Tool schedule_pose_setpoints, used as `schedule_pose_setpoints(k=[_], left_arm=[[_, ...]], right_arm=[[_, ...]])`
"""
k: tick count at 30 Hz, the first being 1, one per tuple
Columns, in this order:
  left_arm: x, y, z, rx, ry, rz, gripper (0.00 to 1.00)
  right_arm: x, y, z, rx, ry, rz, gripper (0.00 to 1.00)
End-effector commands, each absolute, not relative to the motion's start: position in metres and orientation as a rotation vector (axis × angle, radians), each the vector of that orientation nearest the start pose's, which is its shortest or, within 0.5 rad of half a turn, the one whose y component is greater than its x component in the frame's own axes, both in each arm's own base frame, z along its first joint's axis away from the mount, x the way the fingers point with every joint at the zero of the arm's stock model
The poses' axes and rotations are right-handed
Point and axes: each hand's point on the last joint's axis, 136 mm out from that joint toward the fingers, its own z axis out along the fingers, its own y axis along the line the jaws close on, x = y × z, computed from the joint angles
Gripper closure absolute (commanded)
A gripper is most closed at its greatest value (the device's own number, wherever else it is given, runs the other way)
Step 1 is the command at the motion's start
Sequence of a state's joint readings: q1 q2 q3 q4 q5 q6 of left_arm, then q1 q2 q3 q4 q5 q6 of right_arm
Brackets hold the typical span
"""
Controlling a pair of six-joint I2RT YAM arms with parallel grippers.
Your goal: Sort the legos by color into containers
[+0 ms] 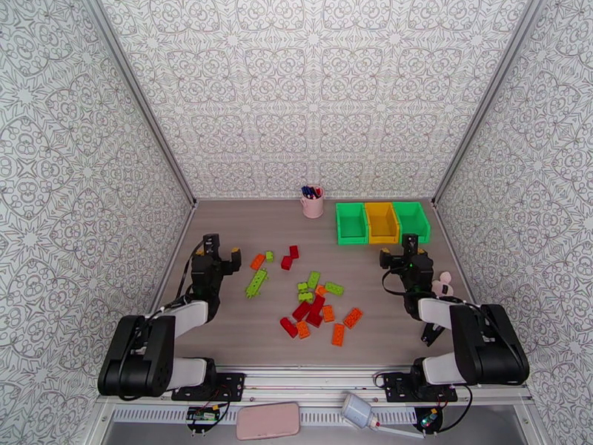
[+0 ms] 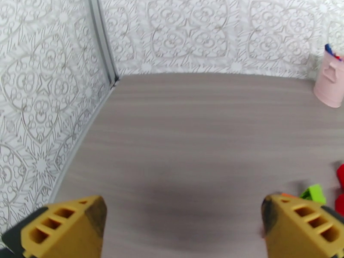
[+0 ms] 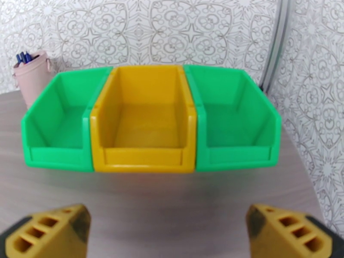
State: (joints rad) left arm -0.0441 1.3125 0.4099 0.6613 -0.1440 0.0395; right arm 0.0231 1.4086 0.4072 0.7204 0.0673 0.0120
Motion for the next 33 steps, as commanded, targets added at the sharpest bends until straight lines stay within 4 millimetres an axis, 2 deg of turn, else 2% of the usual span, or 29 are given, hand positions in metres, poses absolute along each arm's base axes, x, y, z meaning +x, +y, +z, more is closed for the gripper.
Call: schedule_pose_setpoints(k=[1, 4, 10, 12, 18, 24, 30, 33], left_arm=[[0.387, -0.016, 0.17, 0.094, 1.829, 0.136, 0.0], [0.382, -0.046, 0.182, 0.17, 1.807, 0.075, 0.0], [0.36, -0.12, 0.199, 0.371, 1.765, -0.072, 0.0], [0.348, -0.147, 0.202, 0.441, 1.75, -0.151, 0.0], [0.308, -0.214, 0.198, 0.624, 1.739, -0.336, 0.0], [0.281, -0.255, 0.194, 0.688, 1.716, -0.476, 0.0], [0.274, -0.277, 0.186, 0.738, 1.72, -0.514, 0.0], [0.272, -0.284, 0.184, 0.765, 1.715, -0.513, 0.0]], right_arm=[[0.397, -0.007, 0.146, 0.076, 1.872, -0.052, 0.0], [0.401, -0.007, 0.153, 0.084, 1.912, -0.051, 0.0], [0.417, -0.005, 0.163, 0.116, 2.022, -0.019, 0.0], [0.425, -0.003, 0.166, 0.125, 2.047, -0.001, 0.0], [0.451, -0.001, 0.155, 0.058, 2.216, -0.003, 0.0], [0.479, -0.009, 0.14, 0.021, 2.363, 0.016, 0.01], [0.509, -0.022, 0.129, 0.037, 2.461, 0.035, 0.08], [0.522, -0.029, 0.124, 0.037, 2.496, 0.014, 0.21]])
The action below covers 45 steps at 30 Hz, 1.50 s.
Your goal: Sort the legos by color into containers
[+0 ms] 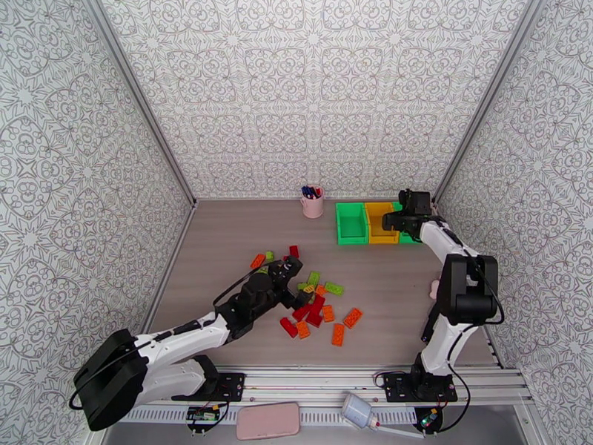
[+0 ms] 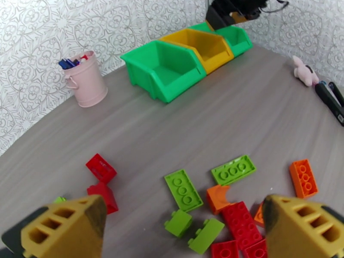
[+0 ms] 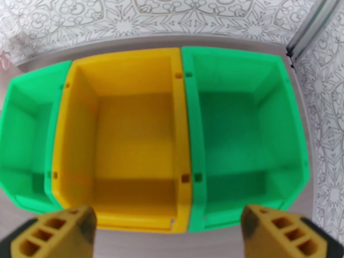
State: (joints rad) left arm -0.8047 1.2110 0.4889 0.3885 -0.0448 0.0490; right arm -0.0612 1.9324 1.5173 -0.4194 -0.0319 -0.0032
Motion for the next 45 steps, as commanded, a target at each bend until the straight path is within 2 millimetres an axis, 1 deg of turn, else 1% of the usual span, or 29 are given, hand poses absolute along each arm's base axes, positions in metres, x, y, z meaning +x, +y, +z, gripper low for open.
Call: schedule_pose_setpoints(k=[1, 5, 6, 8, 13, 15, 17, 18, 22, 26, 30, 36, 41, 45], left_arm=[[0.272, -0.285, 0.183, 0.777, 1.713, -0.509, 0.0], [0.272, -0.288, 0.181, 0.809, 1.711, -0.494, 0.0], [0.272, -0.289, 0.181, 0.814, 1.712, -0.492, 0.0], [0.271, -0.29, 0.181, 0.819, 1.713, -0.491, 0.0], [0.272, -0.29, 0.182, 0.817, 1.717, -0.485, 0.0], [0.271, -0.289, 0.181, 0.819, 1.718, -0.485, 0.0], [0.271, -0.289, 0.181, 0.817, 1.719, -0.485, 0.0], [0.27, -0.289, 0.182, 0.819, 1.717, -0.485, 0.0], [0.269, -0.285, 0.184, 0.811, 1.714, -0.479, 0.0], [0.267, -0.281, 0.184, 0.806, 1.713, -0.468, 0.0], [0.266, -0.276, 0.183, 0.798, 1.719, -0.452, 0.0], [0.265, -0.269, 0.178, 0.788, 1.727, -0.437, 0.0], [0.262, -0.263, 0.176, 0.775, 1.736, -0.434, 0.0], [0.262, -0.259, 0.174, 0.763, 1.74, -0.437, 0.0]], right_arm=[[0.527, -0.032, 0.122, 0.035, 2.504, 0.006, 0.22], [0.537, -0.037, 0.115, 0.023, 2.538, -0.01, 0.29], [0.538, -0.038, 0.113, 0.02, 2.546, -0.013, 0.32], [0.541, -0.039, 0.11, 0.02, 2.56, -0.011, 0.37], [0.543, -0.037, 0.099, 0.033, 2.593, 0.021, 0.45], [0.543, -0.037, 0.096, 0.04, 2.602, 0.027, 0.5], [0.543, -0.037, 0.093, 0.046, 2.608, 0.029, 0.61], [0.543, -0.037, 0.094, 0.048, 2.608, 0.031, 0.66], [0.539, -0.033, 0.1, 0.067, 2.589, 0.062, 0.78], [0.532, -0.025, 0.108, 0.091, 2.559, 0.103, 0.81], [0.519, -0.011, 0.111, 0.1, 2.541, 0.118, 0.82], [0.498, 0.017, 0.114, 0.173, 2.501, 0.162, 0.9], [0.485, 0.049, 0.116, 0.235, 2.46, 0.223, 0.94], [0.483, 0.077, 0.115, 0.225, 2.439, 0.246, 0.94]])
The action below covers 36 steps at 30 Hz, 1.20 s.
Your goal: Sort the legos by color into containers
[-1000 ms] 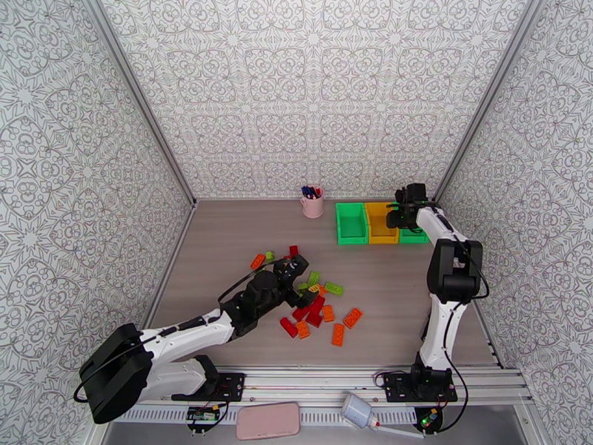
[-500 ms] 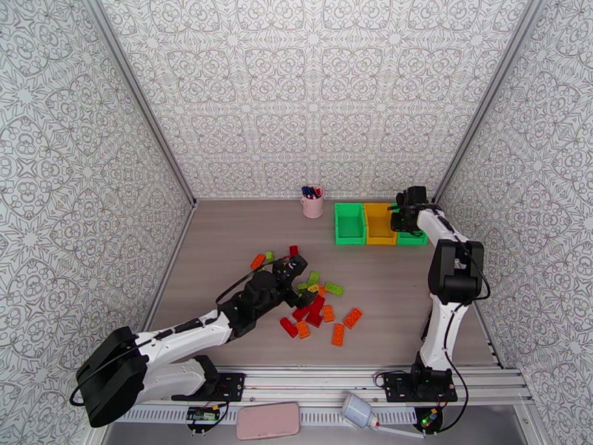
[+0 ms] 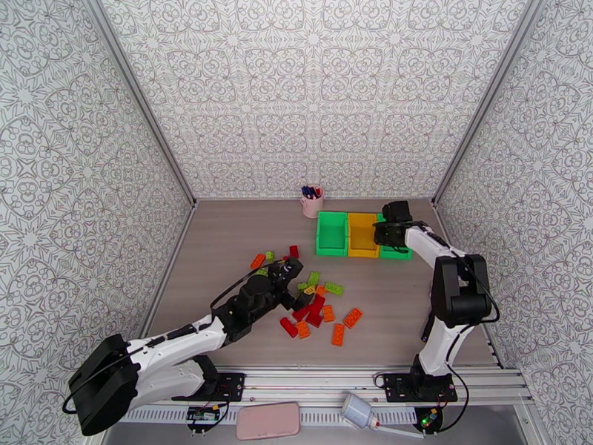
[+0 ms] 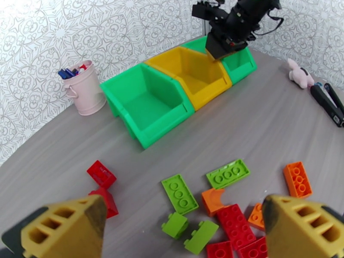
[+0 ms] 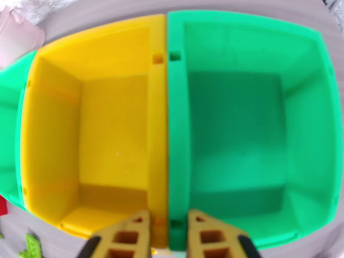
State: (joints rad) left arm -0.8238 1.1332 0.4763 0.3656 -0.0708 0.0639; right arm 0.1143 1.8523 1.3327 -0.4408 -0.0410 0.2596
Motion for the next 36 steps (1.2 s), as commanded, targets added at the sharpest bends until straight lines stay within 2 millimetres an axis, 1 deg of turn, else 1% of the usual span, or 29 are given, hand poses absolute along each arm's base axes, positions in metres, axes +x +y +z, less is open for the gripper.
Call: schedule_pose_setpoints(k=[1, 2, 6, 9, 14, 19, 24, 27, 29, 32, 36], left_arm=[[0.262, -0.258, 0.174, 0.761, 1.739, -0.437, 0.0], [0.263, -0.258, 0.175, 0.756, 1.739, -0.438, 0.0], [0.263, -0.253, 0.174, 0.74, 1.744, -0.433, 0.0], [0.264, -0.248, 0.176, 0.707, 1.748, -0.432, 0.0], [0.265, -0.237, 0.18, 0.65, 1.754, -0.427, 0.0], [0.267, -0.227, 0.186, 0.623, 1.766, -0.435, 0.0], [0.275, -0.205, 0.195, 0.507, 1.785, -0.438, 0.0], [0.28, -0.191, 0.195, 0.442, 1.801, -0.441, 0.0], [0.284, -0.182, 0.195, 0.393, 1.815, -0.44, 0.0], [0.288, -0.172, 0.193, 0.337, 1.837, -0.444, 0.0], [0.294, -0.166, 0.19, 0.28, 1.86, -0.446, 0.0]], right_arm=[[0.483, 0.085, 0.113, 0.216, 2.443, 0.251, 0.94], [0.484, 0.092, 0.112, 0.21, 2.445, 0.255, 0.94], [0.488, 0.111, 0.109, 0.224, 2.433, 0.265, 0.95], [0.493, 0.124, 0.111, 0.22, 2.421, 0.27, 0.95], [0.499, 0.151, 0.113, 0.185, 2.414, 0.286, 0.96], [0.496, 0.178, 0.109, 0.145, 2.422, 0.315, 0.97], [0.489, 0.202, 0.107, 0.109, 2.429, 0.341, 0.97], [0.487, 0.2, 0.107, 0.123, 2.423, 0.323, 0.97], [0.489, 0.191, 0.11, 0.122, 2.414, 0.262, 0.97], [0.492, 0.176, 0.111, 0.134, 2.416, 0.223, 0.97], [0.494, 0.163, 0.112, 0.153, 2.411, 0.206, 0.97]])
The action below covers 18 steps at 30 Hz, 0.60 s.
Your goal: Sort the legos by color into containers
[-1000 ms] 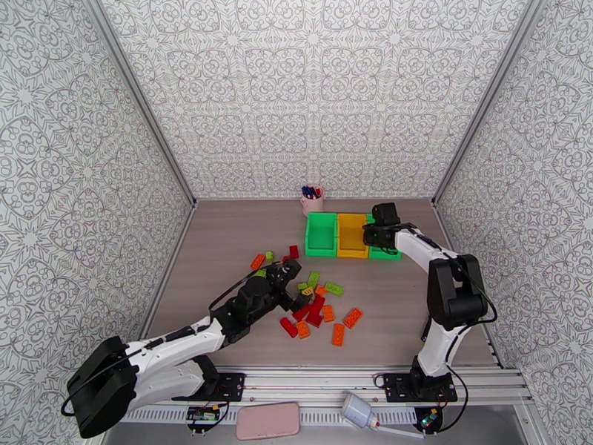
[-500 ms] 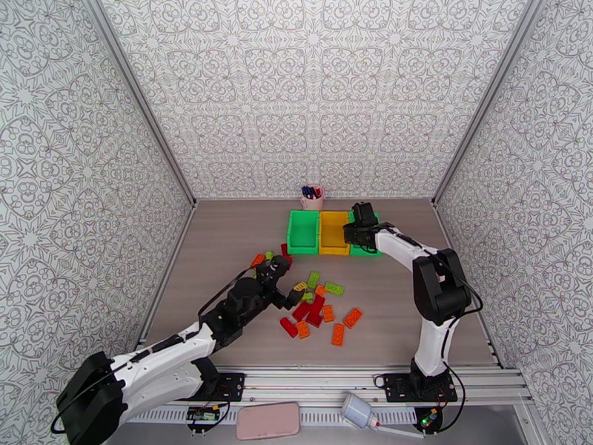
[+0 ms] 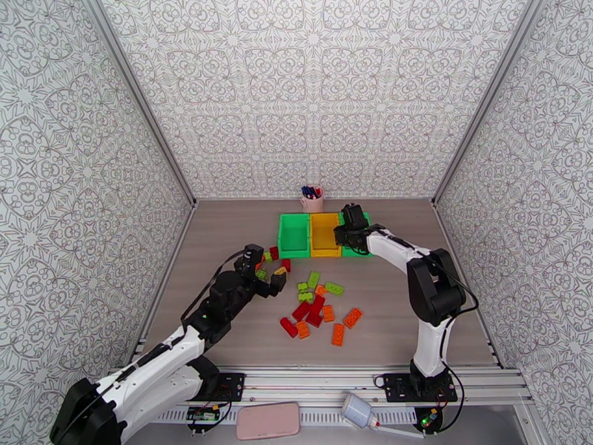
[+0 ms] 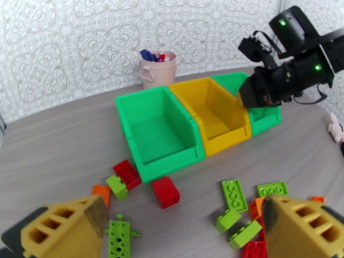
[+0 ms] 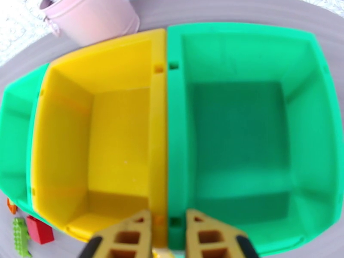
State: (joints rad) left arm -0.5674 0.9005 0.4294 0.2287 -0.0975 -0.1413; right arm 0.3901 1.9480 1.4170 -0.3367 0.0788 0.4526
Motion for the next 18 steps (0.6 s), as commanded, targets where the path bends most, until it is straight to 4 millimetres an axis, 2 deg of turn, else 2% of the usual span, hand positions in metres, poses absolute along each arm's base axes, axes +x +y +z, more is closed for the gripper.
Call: schedule_pose_setpoints(k=[1, 4, 8, 10, 13, 18], left_arm=[[0.296, -0.165, 0.189, 0.266, 1.867, -0.447, 0.0], [0.301, -0.162, 0.186, 0.22, 1.89, -0.448, 0.0], [0.305, -0.161, 0.182, 0.188, 1.914, -0.447, 0.0], [0.303, -0.165, 0.184, 0.229, 1.896, -0.455, 0.0], [0.295, -0.168, 0.192, 0.38, 1.862, -0.413, 0.0], [0.282, -0.167, 0.206, 0.574, 1.84, -0.366, 0.0]], right_arm=[[0.495, 0.162, 0.111, 0.15, 2.413, 0.209, 0.96], [0.496, 0.164, 0.108, 0.132, 2.425, 0.23, 0.89], [0.494, 0.169, 0.118, 0.065, 2.407, 0.262, 0.54], [0.49, 0.171, 0.128, 0.039, 2.389, 0.28, 0.37], [0.476, 0.17, 0.138, 0.006, 2.371, 0.301, 0.27], [0.442, 0.182, 0.141, -0.095, 2.388, 0.335, 0.21]])
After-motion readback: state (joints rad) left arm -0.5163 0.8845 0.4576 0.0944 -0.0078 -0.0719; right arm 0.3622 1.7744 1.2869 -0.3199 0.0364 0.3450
